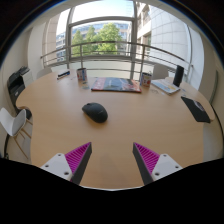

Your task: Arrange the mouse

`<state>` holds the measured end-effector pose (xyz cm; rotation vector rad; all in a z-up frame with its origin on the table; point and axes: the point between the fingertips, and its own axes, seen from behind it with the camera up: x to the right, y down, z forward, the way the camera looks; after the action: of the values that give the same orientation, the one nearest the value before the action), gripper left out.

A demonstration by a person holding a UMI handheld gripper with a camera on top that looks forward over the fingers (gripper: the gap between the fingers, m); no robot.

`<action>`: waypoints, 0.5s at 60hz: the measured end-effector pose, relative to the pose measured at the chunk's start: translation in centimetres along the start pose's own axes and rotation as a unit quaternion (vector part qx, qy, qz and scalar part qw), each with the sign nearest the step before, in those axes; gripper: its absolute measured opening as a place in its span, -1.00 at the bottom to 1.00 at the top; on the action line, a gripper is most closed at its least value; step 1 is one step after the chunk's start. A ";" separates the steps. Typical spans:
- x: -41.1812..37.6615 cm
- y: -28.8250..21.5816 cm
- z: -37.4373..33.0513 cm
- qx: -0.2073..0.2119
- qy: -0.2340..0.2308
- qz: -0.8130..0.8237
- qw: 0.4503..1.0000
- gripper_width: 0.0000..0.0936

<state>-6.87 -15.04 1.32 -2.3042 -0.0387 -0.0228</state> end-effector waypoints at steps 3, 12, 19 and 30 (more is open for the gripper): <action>-1.3 -1.3 2.4 0.006 -0.002 -0.008 1.000 0.81; -3.9 -4.8 7.9 0.011 -0.004 -0.027 1.000 0.81; -4.2 -7.3 11.8 0.010 0.001 -0.041 0.999 0.81; -4.4 -10.2 14.7 0.020 0.000 -0.046 0.999 0.67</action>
<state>-11.60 2.59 -1.12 -2.2618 -0.1439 -0.0689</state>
